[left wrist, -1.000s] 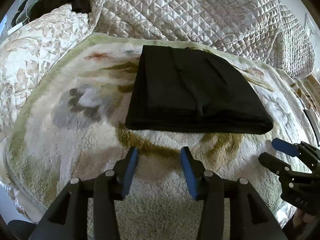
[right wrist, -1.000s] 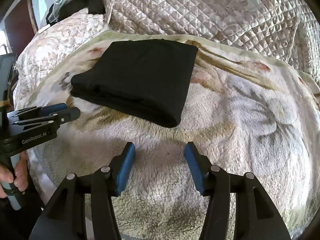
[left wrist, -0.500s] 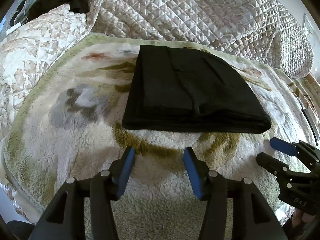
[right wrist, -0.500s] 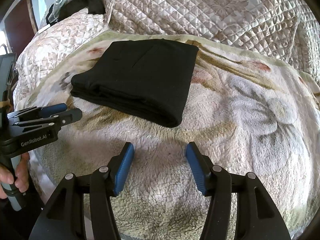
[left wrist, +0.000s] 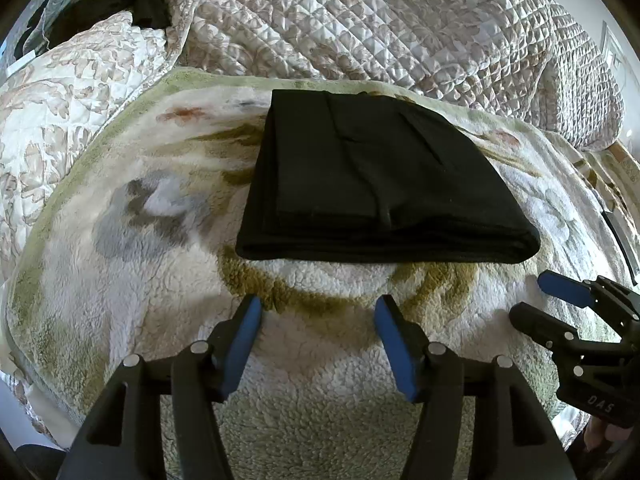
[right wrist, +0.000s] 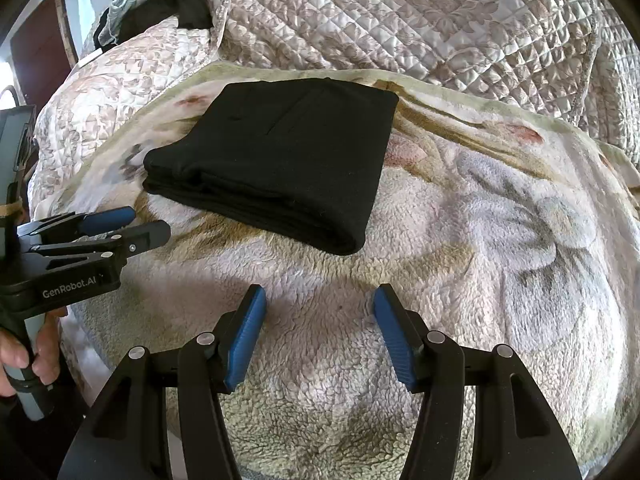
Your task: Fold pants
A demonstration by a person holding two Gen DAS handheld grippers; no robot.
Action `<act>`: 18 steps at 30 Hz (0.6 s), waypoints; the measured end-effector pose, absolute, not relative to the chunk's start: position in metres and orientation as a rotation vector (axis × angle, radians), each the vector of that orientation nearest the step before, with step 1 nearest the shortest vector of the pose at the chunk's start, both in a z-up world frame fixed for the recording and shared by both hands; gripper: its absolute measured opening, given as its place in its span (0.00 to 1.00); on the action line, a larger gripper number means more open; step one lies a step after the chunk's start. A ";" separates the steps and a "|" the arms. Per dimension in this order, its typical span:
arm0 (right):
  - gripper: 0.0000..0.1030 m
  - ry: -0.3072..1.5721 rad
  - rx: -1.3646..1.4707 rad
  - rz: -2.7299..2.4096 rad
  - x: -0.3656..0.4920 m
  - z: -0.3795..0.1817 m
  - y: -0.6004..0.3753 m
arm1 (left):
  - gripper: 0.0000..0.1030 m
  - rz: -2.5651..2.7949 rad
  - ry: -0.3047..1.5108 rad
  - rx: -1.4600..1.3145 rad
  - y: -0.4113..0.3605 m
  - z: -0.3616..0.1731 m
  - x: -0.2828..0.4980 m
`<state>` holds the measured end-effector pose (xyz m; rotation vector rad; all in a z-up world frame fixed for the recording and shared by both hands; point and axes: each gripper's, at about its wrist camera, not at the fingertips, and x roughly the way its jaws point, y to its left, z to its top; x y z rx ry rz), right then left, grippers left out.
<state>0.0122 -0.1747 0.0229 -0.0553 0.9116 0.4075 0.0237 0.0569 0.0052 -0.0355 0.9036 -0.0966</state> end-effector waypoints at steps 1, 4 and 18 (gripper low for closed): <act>0.55 0.911 -0.055 0.408 0.012 0.023 -0.175 | 0.61 -0.096 0.904 -0.034 0.057 0.005 0.024; 0.55 0.911 -0.055 0.407 0.012 0.023 -0.174 | 0.61 -0.094 0.905 -0.032 0.056 0.005 0.024; 0.56 0.910 -0.057 0.408 0.012 0.023 -0.175 | 0.63 -0.093 0.906 -0.024 0.056 0.004 0.025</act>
